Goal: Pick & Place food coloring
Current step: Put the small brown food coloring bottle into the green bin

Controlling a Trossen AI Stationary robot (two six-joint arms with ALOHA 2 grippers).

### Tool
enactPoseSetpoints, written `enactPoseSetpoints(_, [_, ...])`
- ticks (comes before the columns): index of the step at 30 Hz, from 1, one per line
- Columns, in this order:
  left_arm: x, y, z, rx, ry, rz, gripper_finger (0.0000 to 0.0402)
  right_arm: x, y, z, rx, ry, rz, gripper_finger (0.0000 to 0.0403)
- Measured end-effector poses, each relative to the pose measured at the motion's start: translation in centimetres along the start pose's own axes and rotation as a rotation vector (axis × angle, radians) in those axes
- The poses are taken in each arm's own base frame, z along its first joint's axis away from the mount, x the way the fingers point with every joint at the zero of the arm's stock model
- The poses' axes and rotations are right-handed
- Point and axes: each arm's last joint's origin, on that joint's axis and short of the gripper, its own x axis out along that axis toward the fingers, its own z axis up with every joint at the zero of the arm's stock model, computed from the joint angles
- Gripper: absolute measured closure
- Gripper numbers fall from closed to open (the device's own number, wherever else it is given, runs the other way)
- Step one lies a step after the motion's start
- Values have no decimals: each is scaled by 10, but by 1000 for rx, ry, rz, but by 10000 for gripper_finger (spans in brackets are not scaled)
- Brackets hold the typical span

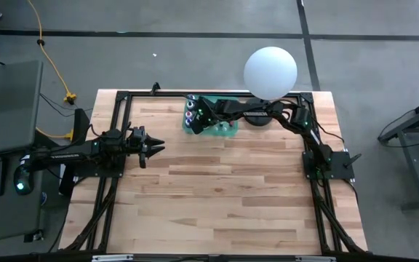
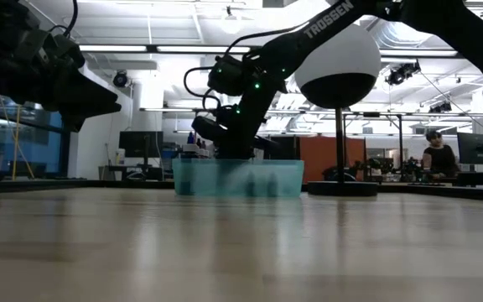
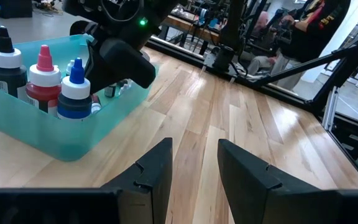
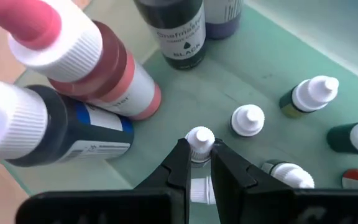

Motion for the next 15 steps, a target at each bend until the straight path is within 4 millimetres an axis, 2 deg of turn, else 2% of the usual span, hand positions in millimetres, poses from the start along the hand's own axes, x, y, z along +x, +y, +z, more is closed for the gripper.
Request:
enactPoseSetpoints(12, [0, 0, 0, 0, 0, 0, 275, 0, -1, 0, -2, 11, 3, 369])
enactPoseSetpoints(15, [0, 0, 0, 0, 0, 0, 275, 0, -1, 0, -2, 11, -2, 345])
